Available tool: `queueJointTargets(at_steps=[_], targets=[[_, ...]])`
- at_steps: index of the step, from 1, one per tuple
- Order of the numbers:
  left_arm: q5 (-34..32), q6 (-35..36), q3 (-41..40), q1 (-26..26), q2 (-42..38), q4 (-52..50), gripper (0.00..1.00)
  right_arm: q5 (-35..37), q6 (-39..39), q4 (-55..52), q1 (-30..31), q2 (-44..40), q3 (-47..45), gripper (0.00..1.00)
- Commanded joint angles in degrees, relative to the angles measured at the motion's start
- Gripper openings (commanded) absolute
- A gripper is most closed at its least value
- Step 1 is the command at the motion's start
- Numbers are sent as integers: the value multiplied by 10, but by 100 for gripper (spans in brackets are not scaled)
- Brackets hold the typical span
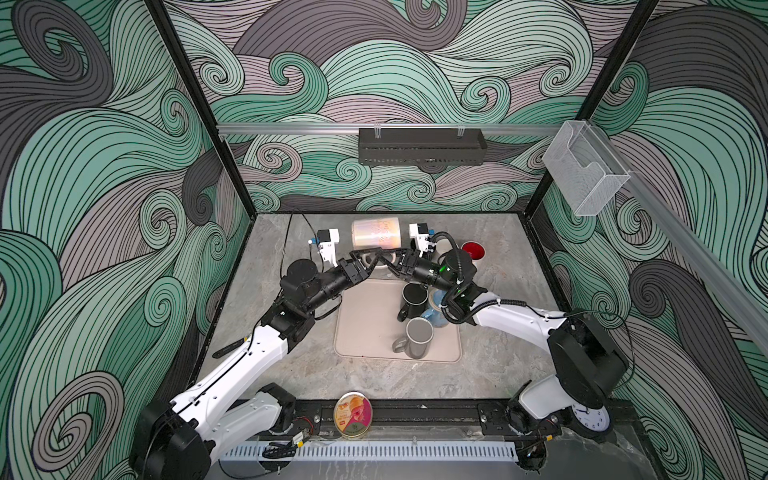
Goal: Turn the mug right side up
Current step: Place the mug at the top-center of the table.
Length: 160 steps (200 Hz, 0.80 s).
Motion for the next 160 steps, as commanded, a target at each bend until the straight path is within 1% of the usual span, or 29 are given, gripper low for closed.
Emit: queueJointTargets(at_steps=[1, 43, 64, 79, 103, 160], targets=[[-45, 63, 39, 3, -17, -103, 97, 12, -19, 51, -4, -33, 29, 0], [-68, 134, 57, 3, -32, -197, 97, 9, -33, 23, -8, -38, 37, 0], [-72, 186, 61, 3, -40, -232, 98, 12, -61, -27, -9, -49, 45, 0], [-84, 206, 67, 3, -46, -268, 99, 16, -88, -68, -9, -60, 50, 0], [-97, 225, 66, 3, -46, -304, 98, 33, -132, -145, -9, -72, 65, 0], [-89, 233, 39, 3, -40, -317, 94, 66, -205, -301, -6, -70, 110, 0]])
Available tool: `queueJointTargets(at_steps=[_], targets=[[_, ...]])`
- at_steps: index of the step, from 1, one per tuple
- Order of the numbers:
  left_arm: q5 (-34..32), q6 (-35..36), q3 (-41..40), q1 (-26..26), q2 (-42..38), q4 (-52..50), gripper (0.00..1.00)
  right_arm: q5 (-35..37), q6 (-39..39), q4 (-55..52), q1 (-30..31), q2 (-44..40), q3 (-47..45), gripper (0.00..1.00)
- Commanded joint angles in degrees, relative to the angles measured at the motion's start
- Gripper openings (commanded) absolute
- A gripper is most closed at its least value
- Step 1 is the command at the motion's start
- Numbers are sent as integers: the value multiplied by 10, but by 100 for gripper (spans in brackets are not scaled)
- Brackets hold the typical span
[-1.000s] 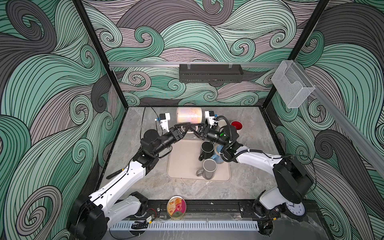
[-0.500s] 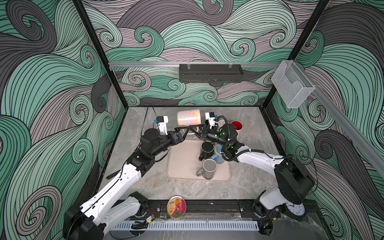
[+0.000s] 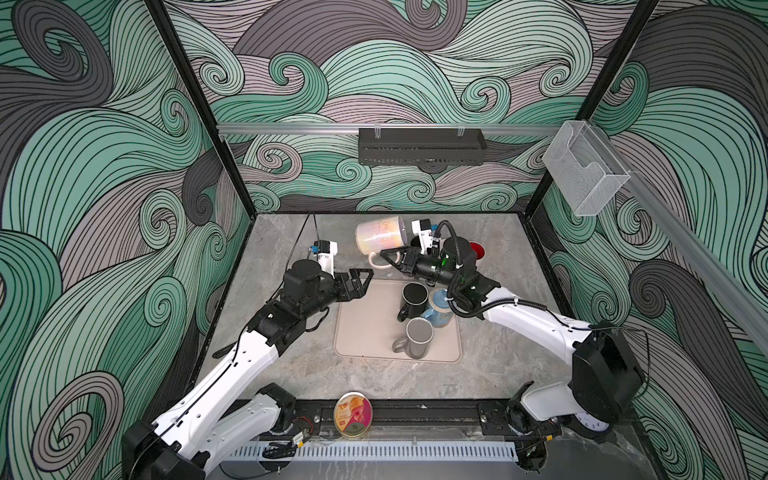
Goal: Turn the mug right side up
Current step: Place the mug at the top-center of the table.
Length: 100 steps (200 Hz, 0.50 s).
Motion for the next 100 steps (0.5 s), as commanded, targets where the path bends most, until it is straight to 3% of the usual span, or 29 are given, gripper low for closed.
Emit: queueJointTargets(at_steps=[1, 54, 100], targets=[[-7, 23, -5, 3, 1, -24, 94, 28, -56, -31, 1, -19, 46, 0], [-18, 28, -24, 3, 5, -24, 94, 136, -166, -270, 32, 33, 187, 0], [-23, 20, -33, 3, 12, -22, 94, 294, -261, -439, 53, 117, 324, 0]])
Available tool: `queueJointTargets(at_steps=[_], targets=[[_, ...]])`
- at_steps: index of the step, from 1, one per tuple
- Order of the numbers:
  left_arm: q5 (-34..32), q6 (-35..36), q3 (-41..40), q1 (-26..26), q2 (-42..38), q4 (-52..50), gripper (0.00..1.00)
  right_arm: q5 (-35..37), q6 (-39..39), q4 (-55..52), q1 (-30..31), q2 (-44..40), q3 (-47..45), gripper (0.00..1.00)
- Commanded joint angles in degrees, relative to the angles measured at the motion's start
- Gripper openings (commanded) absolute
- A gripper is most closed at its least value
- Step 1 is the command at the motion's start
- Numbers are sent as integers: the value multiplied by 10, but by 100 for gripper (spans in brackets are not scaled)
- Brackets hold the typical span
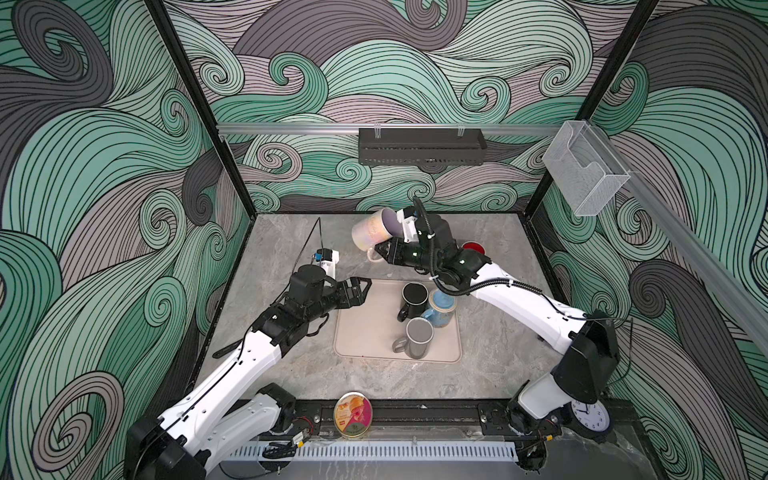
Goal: Turn the mug right side up
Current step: Place the mug at the top-center of the table.
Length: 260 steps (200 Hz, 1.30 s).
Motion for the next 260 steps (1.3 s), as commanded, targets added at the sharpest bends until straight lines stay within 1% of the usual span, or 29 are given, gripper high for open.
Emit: queueJointTargets(at_steps=[1, 21, 64, 78, 112, 150, 260], targets=[[-9, 7, 0, 3, 3, -4, 94, 122, -84, -68, 10, 25, 67, 0], [-10, 8, -1, 3, 3, -6, 94, 189, -130, -114, 23, 59, 112, 0], [-9, 4, -9, 3, 5, -1, 94, 264, -170, -178, 27, 128, 188, 0], [-8, 4, -11, 3, 8, -1, 94, 286, -177, -176, 27, 144, 191, 0], [-5, 8, -11, 3, 9, -3, 94, 303, -187, -176, 21, 181, 206, 0], [-4, 7, -15, 3, 9, -5, 94, 306, -188, -178, 12, 209, 220, 0], [-4, 10, -17, 3, 6, -13, 94, 306, -153, -172, -10, 254, 214, 0]])
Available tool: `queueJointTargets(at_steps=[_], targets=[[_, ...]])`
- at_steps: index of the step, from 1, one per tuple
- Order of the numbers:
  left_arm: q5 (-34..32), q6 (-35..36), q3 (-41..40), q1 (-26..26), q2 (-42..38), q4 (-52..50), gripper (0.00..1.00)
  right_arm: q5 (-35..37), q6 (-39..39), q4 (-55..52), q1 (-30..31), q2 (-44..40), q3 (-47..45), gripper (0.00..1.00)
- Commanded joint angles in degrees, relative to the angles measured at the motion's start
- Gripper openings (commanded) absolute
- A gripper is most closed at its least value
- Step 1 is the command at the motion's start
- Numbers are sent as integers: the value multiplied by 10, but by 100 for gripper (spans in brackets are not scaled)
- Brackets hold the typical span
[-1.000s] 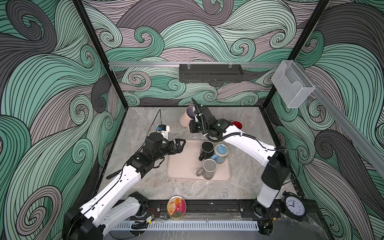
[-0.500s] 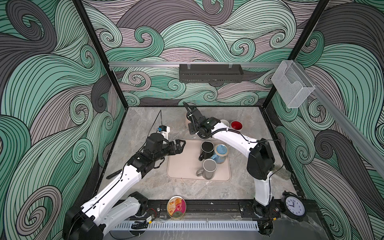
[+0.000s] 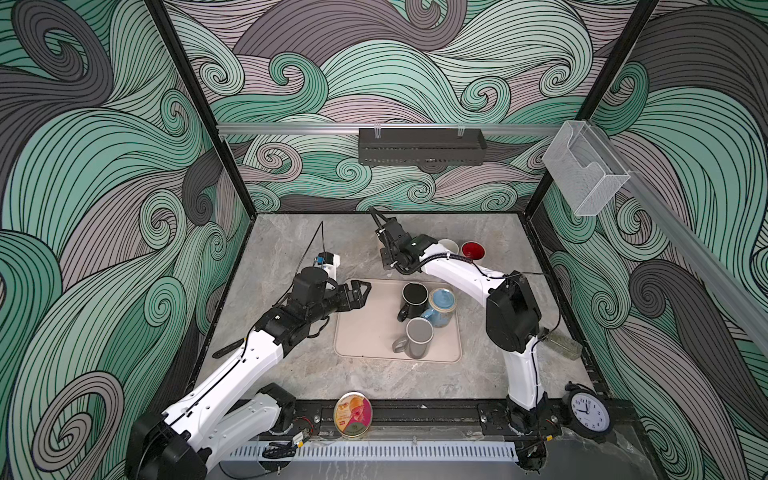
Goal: Turn the mug right side up
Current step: Place the mug at the top-center of the table.
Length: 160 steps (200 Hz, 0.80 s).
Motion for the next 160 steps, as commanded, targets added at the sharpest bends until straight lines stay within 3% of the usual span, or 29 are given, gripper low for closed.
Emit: queueJointTargets(at_steps=[1, 160], targets=[[-2, 10, -1, 3, 0, -10, 94, 27, 16, 45, -5, -7, 23, 0], [-2, 9, -10, 3, -3, -13, 94, 17, 37, 65, -22, 34, -5, 0]])
